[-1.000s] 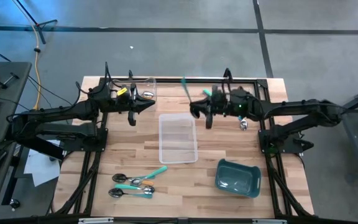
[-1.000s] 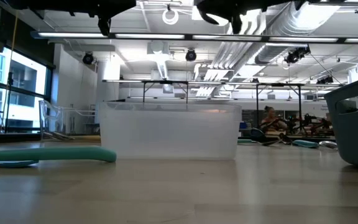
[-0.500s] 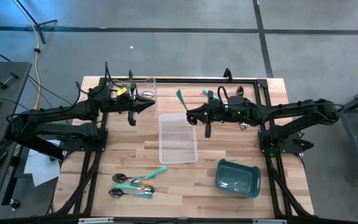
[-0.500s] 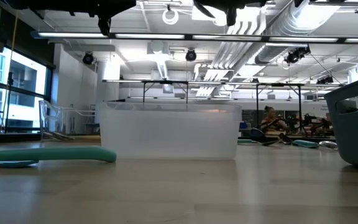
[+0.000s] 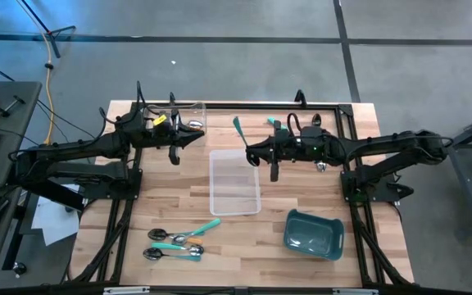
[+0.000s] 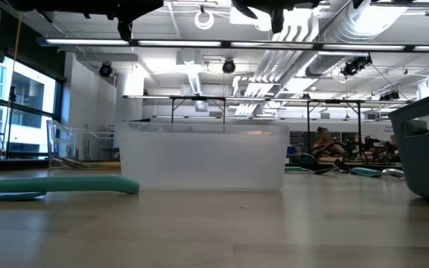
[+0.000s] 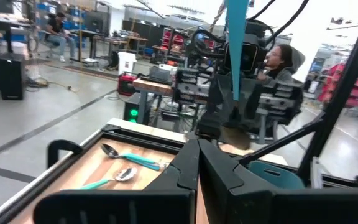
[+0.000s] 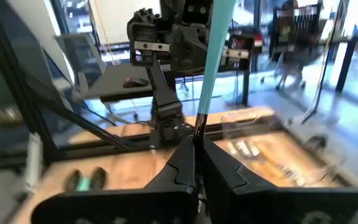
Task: Sort silverware by color (type)
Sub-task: Put the blue spoon into the white transparent bin
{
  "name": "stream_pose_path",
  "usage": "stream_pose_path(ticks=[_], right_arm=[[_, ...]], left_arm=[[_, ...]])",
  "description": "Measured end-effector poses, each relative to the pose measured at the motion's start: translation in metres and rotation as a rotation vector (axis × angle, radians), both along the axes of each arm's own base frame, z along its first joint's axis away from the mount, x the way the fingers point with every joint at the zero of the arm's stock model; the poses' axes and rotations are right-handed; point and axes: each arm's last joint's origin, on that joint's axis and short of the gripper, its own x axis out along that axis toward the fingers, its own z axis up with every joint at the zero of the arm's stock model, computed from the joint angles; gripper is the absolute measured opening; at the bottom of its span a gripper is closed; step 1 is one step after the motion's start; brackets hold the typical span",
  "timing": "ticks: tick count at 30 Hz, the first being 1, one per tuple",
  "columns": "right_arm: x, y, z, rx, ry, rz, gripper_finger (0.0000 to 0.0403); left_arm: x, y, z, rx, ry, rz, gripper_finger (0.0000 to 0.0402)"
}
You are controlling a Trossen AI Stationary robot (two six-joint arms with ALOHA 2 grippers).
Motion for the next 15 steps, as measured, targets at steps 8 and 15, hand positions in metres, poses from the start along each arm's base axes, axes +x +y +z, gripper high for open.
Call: stream_pose_path(ticks=[8,15], right_arm=[[0.02,0.008,-0.002,0.193,0.334,-0.006,0.0],[0.046,0.014,-0.008,0.397,0.612,-0.113,0.0]], left_arm=[[-0.001,0.004,0.0,0.013,0.001,0.13,0.0],[-0.002,0.007,0.001,0.034,-0.001,0.257,0.0]])
